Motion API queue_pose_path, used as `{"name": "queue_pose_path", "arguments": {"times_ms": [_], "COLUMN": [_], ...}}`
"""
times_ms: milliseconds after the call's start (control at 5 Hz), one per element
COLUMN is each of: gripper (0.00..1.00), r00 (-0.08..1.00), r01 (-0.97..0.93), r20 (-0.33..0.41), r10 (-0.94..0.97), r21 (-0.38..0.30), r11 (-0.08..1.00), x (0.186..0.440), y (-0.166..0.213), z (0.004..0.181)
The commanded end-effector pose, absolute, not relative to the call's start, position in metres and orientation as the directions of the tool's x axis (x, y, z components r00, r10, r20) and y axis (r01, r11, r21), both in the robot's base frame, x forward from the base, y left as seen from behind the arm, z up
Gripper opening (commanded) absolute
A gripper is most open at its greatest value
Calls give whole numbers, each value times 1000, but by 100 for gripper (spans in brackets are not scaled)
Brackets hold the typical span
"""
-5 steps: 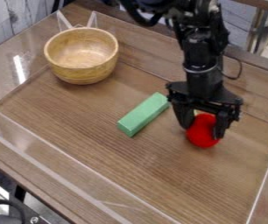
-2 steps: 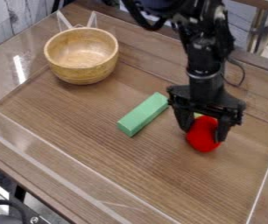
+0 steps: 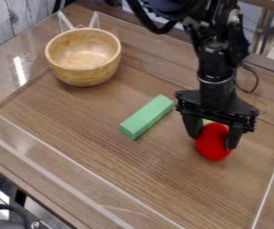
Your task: Move the red fruit to the right
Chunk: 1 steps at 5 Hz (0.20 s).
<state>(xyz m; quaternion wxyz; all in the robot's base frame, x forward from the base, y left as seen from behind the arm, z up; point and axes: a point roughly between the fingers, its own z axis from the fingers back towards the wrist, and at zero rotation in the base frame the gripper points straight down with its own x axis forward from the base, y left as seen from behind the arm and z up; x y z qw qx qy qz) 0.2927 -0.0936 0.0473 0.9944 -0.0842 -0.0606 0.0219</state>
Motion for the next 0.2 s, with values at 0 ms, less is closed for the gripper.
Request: {"name": "queue_pose_path", "arguments": {"times_ms": [0], "gripper": [0], "r00": [977], "r01": [-13], "r20": [208], "r10": [52], "r21": [-186], "r11": [983], "x": [311], "y": [-91], "z": [72]}}
